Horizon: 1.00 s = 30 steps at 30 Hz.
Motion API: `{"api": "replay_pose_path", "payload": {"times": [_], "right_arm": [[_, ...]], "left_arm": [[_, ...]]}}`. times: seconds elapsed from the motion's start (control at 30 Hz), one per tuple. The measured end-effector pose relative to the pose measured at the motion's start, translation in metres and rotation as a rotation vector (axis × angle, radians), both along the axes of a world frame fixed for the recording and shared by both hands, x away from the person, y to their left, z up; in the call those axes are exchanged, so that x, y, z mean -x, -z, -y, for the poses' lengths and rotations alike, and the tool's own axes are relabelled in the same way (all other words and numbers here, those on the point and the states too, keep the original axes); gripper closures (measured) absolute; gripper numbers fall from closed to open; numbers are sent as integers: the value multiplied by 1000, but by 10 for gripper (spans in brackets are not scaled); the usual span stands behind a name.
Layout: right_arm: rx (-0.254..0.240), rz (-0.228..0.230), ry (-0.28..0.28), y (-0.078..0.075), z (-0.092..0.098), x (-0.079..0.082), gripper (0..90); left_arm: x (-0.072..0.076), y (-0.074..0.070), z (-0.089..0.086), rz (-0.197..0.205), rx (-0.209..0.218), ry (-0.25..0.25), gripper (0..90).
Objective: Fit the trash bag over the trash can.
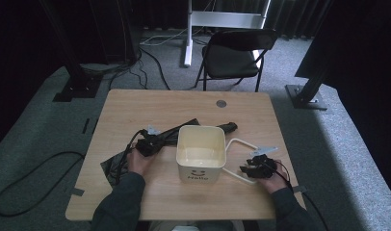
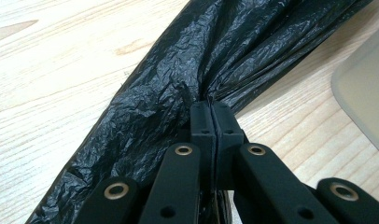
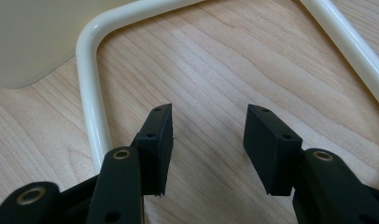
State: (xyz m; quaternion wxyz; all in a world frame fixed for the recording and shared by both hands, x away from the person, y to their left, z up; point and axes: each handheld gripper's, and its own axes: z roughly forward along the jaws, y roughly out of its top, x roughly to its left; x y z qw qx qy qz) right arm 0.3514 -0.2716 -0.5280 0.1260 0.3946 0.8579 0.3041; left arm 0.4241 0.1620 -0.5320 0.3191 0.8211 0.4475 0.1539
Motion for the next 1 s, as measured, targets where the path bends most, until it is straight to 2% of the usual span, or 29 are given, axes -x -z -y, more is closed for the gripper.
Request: {"api": "replay_pose_path", "payload": {"times": [0.27,0.7,0.8,0.93,0.97,1.0], "right_arm": [[-3,-1,3,0,1,0,520],[0,-1,-3,0,-1,0,520],[-1,-3,-4,0,-2,0,520],[-11,-1,-6,-1,-3,-1,520],[-11,-1,-6,-1,-3,-1,520],[-14,0,-8,-1,-3,-1,520]], "left_arm": [[3,-3,4,-2,12,23,897],[11,-27,-2,48,116,20,897],[13,-34,-1,57,119,29,897],[16,-51,-1,88,162,36,897],[16,-51,-1,88,162,36,897],[17,-59,-2,98,182,43,897]]}}
